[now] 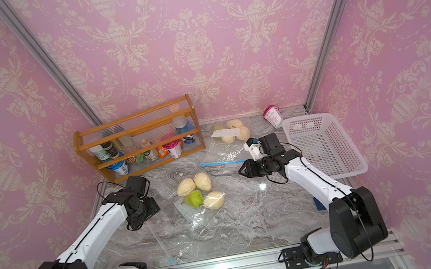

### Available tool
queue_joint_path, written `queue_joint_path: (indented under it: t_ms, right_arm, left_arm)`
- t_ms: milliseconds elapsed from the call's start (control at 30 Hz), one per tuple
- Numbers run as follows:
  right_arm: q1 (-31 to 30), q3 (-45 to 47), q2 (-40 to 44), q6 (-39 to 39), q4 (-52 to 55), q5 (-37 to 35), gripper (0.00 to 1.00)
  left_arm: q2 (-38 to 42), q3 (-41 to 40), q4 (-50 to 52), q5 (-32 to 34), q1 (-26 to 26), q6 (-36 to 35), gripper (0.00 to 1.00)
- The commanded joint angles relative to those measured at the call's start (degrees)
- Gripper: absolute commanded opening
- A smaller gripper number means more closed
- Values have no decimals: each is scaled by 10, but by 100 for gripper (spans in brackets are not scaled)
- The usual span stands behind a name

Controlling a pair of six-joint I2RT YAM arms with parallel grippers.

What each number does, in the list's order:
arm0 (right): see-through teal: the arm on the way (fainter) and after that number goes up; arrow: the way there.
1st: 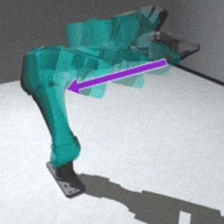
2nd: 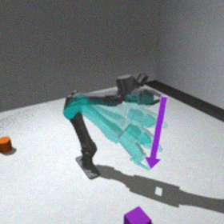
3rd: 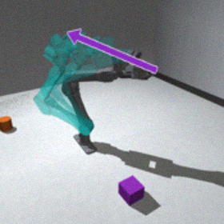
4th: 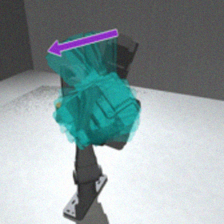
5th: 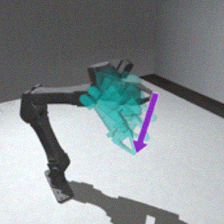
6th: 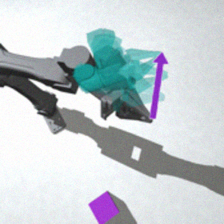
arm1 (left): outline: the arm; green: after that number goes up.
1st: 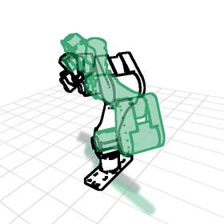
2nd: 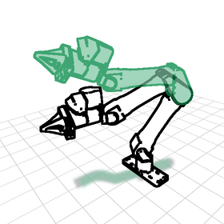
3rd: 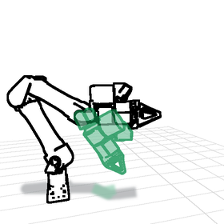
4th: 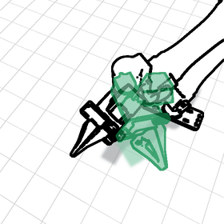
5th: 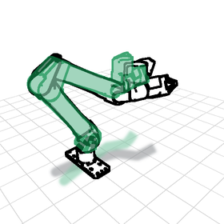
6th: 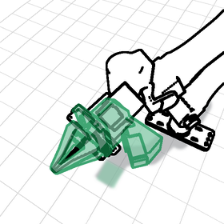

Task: Open the zip-top bag and take out the pear
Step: Pick up the zipper food storage bag at the center of the board.

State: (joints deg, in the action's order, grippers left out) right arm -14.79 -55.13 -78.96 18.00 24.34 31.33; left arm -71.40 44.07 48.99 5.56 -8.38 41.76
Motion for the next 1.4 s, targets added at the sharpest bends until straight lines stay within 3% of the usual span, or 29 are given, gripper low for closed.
queue_joint_path:
  t_ms: [0, 133, 467, 833, 1000, 1200, 1367]
  right_arm:
    - [-3, -15, -8, -9, -9, 26, 35]
    - [-4, -18, -14, -7, -9, 29, 34]
    - [-23, -32, -26, 3, -13, 82, 33]
    - [-72, -51, -49, -21, 40, 134, 28]
    - [-89, -57, -48, -47, 66, 134, 28]
    - [-90, -64, -44, -46, 68, 131, 29]
    - [-90, -75, -51, -37, 56, 136, 29]
  left_arm:
    - [-16, -31, -15, 2, 14, 13, 59]
    - [-17, -65, -48, -19, 31, 8, 40]
    - [-4, -102, -76, -15, 43, 6, 38]
    - [-30, -122, -122, -24, 43, -5, 28]
    - [-46, -132, -141, -31, 43, -7, 21]
    - [-33, -132, -153, -51, 43, -23, 0]
    - [21, -90, -139, -85, 43, -45, 0]
